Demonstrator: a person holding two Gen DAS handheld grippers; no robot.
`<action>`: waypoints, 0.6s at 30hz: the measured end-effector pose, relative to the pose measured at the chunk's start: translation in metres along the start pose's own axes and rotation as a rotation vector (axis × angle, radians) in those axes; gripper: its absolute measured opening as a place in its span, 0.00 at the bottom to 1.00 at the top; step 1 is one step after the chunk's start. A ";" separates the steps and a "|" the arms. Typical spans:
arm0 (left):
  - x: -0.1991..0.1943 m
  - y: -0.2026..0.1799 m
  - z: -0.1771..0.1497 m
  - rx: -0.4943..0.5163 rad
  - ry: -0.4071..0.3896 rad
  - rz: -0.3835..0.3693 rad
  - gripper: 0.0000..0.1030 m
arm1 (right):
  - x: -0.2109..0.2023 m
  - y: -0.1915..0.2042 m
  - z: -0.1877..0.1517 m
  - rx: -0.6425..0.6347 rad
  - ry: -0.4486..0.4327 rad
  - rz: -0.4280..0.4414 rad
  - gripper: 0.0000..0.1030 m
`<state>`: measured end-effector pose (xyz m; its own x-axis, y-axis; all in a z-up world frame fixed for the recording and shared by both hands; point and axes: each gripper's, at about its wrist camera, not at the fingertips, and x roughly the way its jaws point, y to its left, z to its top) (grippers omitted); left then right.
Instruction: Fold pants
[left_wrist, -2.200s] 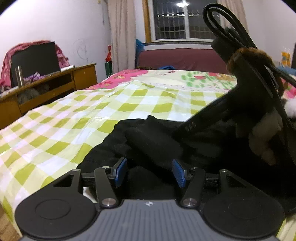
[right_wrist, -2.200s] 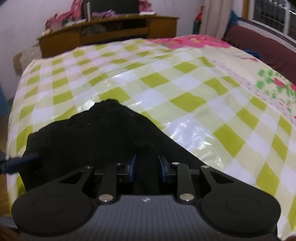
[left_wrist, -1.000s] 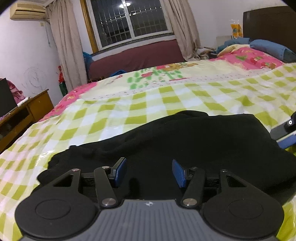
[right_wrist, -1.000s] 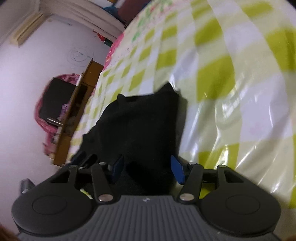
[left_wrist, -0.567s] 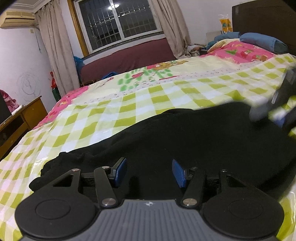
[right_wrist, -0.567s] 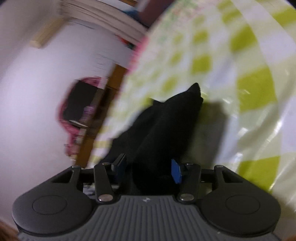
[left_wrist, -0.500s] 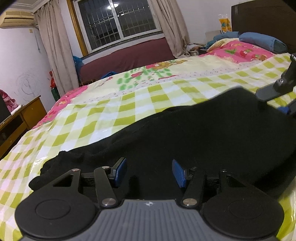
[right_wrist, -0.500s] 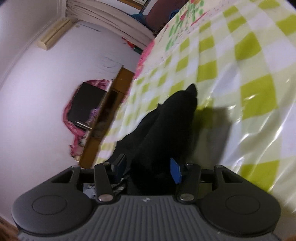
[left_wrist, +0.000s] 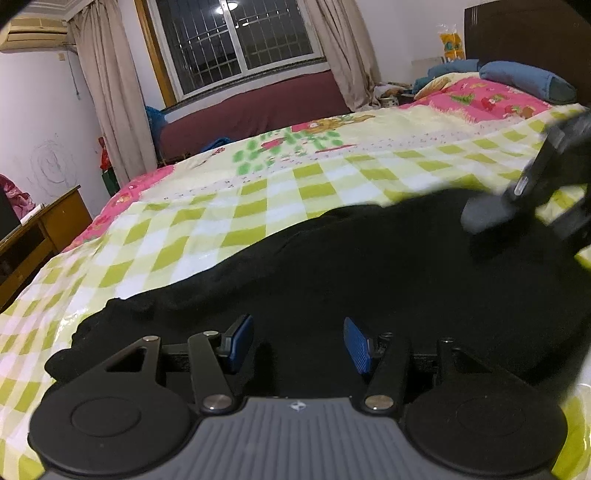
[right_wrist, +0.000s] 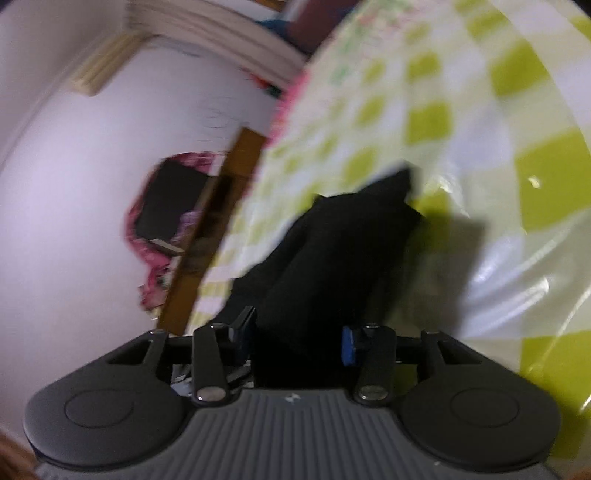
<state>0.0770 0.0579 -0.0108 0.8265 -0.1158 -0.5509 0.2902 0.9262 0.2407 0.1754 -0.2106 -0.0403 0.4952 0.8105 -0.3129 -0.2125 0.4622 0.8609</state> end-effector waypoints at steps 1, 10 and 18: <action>0.000 0.000 0.000 0.002 -0.002 -0.002 0.66 | -0.001 -0.001 0.001 -0.034 -0.007 -0.031 0.50; 0.009 -0.005 0.001 0.069 0.030 0.010 0.67 | 0.046 -0.027 0.004 0.135 0.022 -0.043 0.24; 0.007 -0.030 0.016 0.148 0.028 -0.071 0.65 | 0.002 -0.039 0.000 0.203 -0.060 -0.065 0.21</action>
<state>0.0817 0.0237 -0.0086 0.7881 -0.1671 -0.5925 0.4169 0.8530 0.3140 0.1846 -0.2271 -0.0750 0.5531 0.7555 -0.3510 -0.0077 0.4260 0.9047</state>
